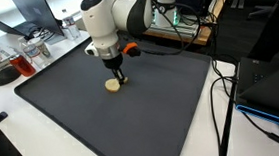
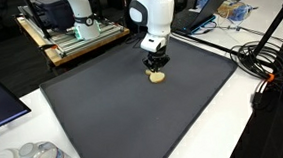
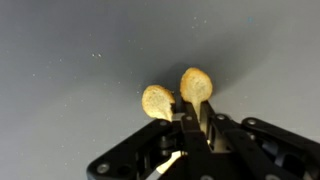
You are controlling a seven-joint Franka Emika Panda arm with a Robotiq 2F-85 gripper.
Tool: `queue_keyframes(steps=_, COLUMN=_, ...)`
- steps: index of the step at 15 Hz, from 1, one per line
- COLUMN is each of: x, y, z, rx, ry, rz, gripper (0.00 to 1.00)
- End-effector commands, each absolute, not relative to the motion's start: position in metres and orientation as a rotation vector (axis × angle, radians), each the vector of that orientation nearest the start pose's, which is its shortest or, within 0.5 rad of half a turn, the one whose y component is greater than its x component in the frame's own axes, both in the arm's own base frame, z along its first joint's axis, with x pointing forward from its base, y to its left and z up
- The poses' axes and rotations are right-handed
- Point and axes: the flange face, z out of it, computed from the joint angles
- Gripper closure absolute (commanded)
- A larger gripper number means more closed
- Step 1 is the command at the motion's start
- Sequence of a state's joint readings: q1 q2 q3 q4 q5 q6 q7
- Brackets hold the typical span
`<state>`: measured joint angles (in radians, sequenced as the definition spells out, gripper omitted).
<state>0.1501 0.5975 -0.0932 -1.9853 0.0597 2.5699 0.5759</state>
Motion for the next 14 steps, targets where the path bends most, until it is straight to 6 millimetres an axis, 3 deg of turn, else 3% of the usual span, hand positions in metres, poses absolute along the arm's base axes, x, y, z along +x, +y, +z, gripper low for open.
queue_keyframes(steps=1, x=0.6076, y=0.0352, z=0.1513, rx=-3.068, ry=0.841, rz=0.024, gripper=0.97)
queue_keyframes(steps=12, x=0.6054, y=0.0354, z=0.1523, rx=-3.098, ry=0.819, rz=0.027, gripper=0.97)
queue_keyframes(steps=13, x=0.6046, y=0.0365, z=0.1536, rx=-3.104, ry=0.808, rz=0.03, gripper=0.65)
queue_keyframes(steps=14, x=0.6037, y=0.0378, z=0.1548, rx=-3.116, ry=0.797, rz=0.028, gripper=0.63)
